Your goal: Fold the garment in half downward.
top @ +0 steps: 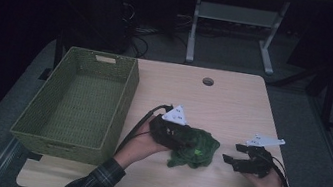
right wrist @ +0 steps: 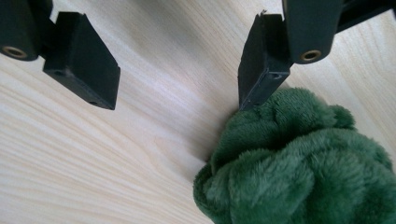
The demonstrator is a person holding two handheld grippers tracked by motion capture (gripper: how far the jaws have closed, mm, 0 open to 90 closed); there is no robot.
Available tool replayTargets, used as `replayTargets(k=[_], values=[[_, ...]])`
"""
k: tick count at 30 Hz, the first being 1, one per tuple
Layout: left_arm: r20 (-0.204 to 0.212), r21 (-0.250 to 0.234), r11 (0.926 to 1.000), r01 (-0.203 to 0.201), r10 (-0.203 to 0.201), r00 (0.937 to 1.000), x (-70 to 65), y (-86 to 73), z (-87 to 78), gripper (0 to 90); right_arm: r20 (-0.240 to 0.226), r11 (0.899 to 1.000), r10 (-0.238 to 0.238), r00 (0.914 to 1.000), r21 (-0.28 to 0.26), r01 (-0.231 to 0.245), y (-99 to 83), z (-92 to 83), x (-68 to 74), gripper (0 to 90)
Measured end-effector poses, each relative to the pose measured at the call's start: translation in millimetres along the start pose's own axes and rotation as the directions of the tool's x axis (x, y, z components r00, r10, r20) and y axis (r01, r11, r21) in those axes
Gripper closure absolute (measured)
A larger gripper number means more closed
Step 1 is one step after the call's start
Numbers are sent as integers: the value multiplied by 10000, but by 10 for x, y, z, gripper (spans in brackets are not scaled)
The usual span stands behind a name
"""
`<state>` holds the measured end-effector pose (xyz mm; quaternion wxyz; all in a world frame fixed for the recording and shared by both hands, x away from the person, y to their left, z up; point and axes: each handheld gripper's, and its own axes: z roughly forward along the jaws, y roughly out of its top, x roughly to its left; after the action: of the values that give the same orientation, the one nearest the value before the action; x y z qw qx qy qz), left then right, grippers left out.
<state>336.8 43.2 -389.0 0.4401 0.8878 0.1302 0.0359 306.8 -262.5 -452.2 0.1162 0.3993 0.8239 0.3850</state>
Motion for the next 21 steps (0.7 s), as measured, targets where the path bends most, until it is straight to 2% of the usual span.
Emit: replayTargets(k=[4, 8, 11, 15, 21], values=[[555, 408, 9991, -107, 85, 9984, -63, -52, 154, 412, -19, 10000, 81, 10000, -5, -81, -30, 0, -21, 296], [839, 692, 9973, -255, 197, 9963, -127, -99, 229, 375, 11, 9999, 148, 9999, 74, -148, -44, -1, -43, 295], [850, 936, 9942, -530, 451, 9954, -171, -132, 285, 340, 40, 9999, 117, 9999, 113, -117, -48, 4, -44, 295], [784, 1212, 9906, -639, 546, 9954, -189, -159, 365, 310, 27, 9998, 128, 9999, 171, -128, -53, 19, -43, 295], [766, 1734, 9796, -1014, 893, 9931, -240, -242, 501, 322, 107, 9996, 116, 9999, 251, -119, -61, 37, -53, 291]])
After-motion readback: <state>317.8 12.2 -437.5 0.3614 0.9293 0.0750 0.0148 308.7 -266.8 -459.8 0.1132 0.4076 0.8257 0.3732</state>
